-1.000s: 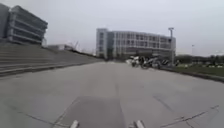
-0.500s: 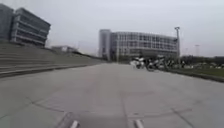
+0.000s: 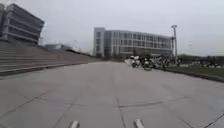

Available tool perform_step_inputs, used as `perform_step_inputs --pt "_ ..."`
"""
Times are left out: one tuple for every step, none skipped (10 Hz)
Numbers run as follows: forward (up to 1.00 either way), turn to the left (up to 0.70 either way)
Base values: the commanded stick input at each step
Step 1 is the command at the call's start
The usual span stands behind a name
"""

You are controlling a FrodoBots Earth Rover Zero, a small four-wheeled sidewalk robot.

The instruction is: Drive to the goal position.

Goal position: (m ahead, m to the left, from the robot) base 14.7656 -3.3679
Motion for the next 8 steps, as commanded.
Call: perform_step_inputs --pt "1.0 0.0" --pt "1.0 0.0" --pt "1.0 0.0" --pt "1.0 0.0" --pt "1.0 0.0" --pt "1.0 0.0" --pt "1.0 0.0" --pt "1.0 0.0"
